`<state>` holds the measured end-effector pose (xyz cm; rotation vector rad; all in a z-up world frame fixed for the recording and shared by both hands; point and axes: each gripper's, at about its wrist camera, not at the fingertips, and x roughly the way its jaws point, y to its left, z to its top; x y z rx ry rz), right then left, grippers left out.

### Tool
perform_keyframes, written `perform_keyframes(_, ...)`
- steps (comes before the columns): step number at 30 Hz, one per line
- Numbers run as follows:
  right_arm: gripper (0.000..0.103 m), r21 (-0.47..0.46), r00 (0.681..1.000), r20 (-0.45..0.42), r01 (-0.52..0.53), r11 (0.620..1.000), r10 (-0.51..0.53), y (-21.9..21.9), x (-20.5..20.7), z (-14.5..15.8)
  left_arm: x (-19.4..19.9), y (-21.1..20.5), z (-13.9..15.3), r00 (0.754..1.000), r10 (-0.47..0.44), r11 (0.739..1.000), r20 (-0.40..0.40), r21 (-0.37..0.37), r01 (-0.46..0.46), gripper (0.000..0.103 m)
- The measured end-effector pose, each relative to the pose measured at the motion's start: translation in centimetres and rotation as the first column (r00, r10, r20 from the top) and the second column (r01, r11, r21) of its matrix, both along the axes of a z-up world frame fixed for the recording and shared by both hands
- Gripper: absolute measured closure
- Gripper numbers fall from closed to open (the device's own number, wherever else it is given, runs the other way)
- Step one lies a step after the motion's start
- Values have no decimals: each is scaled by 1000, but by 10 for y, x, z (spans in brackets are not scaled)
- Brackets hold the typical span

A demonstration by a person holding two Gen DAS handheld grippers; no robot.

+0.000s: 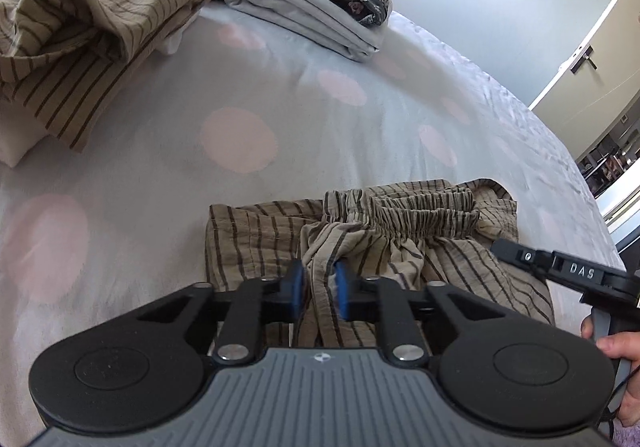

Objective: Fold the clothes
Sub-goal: 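Pinch the folded pants with both tools to straighten them, then open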

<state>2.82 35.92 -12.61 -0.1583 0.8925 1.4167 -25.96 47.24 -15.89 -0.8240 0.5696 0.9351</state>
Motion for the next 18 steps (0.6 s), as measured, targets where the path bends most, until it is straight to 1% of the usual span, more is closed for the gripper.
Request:
perform_keyframes(2, 99, 19, 1000, 26, 15, 1000, -15, 3, 3, 2, 3, 2, 0, 999, 2, 1000, -46, 14, -2, 94)
perform_keyframes(3, 99, 16, 1000, 26, 14, 1000, -14, 5, 5, 0, 5, 3, -1, 998, 4, 1000, -64, 15, -3, 94)
perform_keyframes(7, 99, -22, 1000, -4, 11, 1000, -11, 10, 13, -15, 10, 9, -9, 994, 3, 1000, -105, 4, -3, 93)
perform_keyframes(9, 96, -32, 1000, -18, 6, 999, -7, 11, 15, -20, 12, 8, -10, 993, -3, 1000, -115, 11, 4, 90)
perform_keyframes(10, 91, -30, 1000, -24, 8, 1000, -9, 10, 16, -21, 12, 6, -9, 993, -5, 1000, -118, 16, 7, 88)
perform_keyframes(11, 90, -25, 1000, -27, 10, 1000, -11, 9, 16, -20, 11, 4, -7, 993, -5, 1000, -121, 20, 8, 84)
perform_keyframes(12, 89, -13, 1000, -25, 10, 1000, -10, 8, 16, -17, 9, 1, -4, 992, -3, 1000, -123, 23, 6, 75)
perform_keyframes(13, 85, -1, 1000, -19, 9, 1000, -9, 6, 16, -14, 7, -3, 0, 992, 1, 1000, -126, 26, 2, 66)
perform_keyframes(14, 76, 13, 1000, -13, 14, 1000, -14, 2, 15, -10, 5, -8, 5, 992, 5, 1000, -128, 28, -2, 60)
perform_keyframes(15, 70, 30, 1000, -13, 22, 999, -21, -3, 15, -5, 3, -12, 11, 992, 8, 999, -127, 32, -4, 45)
perform_keyframes(16, 66, 46, 999, -15, 29, 999, -28, -8, 15, -1, 2, -16, 17, 993, 11, 999, -119, 41, -6, 38)
perform_keyframes(18, 65, 57, 999, -21, 50, 997, -49, -21, 16, 6, 0, -22, 30, 994, 10, 999, -108, 40, -6, 38)
